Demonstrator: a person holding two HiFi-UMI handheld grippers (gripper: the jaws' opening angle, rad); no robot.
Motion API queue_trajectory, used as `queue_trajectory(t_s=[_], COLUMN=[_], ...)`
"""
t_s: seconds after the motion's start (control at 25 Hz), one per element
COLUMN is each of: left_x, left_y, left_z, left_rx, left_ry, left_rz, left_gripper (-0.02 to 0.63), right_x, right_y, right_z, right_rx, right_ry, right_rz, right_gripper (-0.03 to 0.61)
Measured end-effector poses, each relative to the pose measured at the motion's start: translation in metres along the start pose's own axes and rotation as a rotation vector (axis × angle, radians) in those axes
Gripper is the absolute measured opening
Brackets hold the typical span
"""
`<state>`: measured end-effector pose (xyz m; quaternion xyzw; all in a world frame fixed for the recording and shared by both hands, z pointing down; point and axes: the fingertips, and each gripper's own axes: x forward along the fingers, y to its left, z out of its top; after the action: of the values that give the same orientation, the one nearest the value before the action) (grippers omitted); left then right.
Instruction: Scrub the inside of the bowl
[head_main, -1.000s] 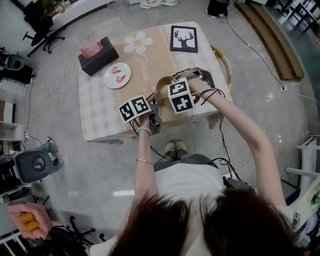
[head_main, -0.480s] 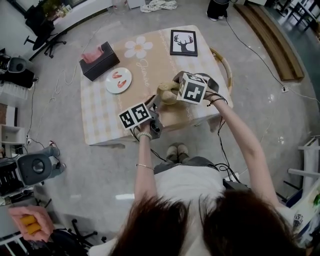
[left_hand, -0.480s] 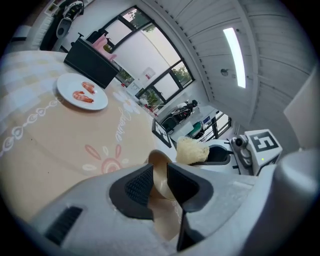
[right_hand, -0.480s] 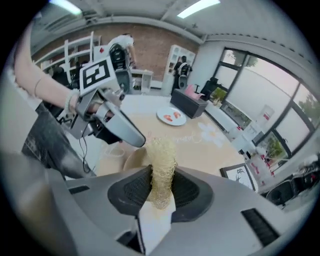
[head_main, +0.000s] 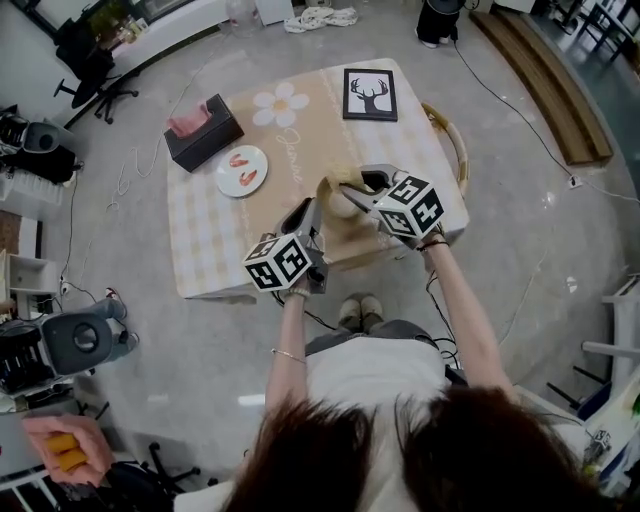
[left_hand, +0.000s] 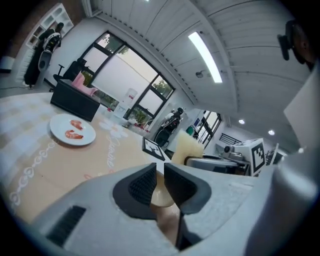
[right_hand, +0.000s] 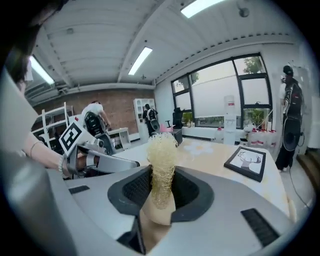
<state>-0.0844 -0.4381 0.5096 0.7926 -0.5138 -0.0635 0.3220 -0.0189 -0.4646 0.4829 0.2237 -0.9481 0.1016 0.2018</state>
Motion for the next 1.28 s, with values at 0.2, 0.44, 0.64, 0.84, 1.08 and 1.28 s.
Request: queue_trajectory(t_s=[0.2,0.44,0.64,0.84,1.08,1.28], left_x=[-0.009,-0.016,-0.022,-0.026,-0.033,-0.034], left_y=[-0.022,-0.049,-0.063,-0.073,-0.084,-0.090], left_z=[0.016,0.040,0.050,0.057,0.065,0.066], left_rx=[0.128,0.244,0.291,0.335,0.378,0.404], left_ry=[-0.049,-0.095,-0.133,-0.161,-0.191,-0.197], left_rz=[-0.028,-0.069,-0.087,-0.089,-0.099,-0.106], left_gripper=[0.031,0.021,0.020,0.017,0.016,0.015], right_x=[-0.018,-0.036,-0.048,-0.058,-0.071,-0.077], right_y=[0.007,0.015,0.019,0.022,0.026,0.028], right_z=[0.014,0.037,0.050,0.062,0.071,0.077], right_rx=[0.085,0.122,0.131,0.127,0.136,0.131], right_ry=[-0.154,-0.290,-0.367,-0.412,-0.471,-0.498], right_rz=[-0.021,-0.024,-0.028,-0.028,-0.033,-0.039], right_gripper=[0.099,0.099,0.100,0.098,0.099,0.098])
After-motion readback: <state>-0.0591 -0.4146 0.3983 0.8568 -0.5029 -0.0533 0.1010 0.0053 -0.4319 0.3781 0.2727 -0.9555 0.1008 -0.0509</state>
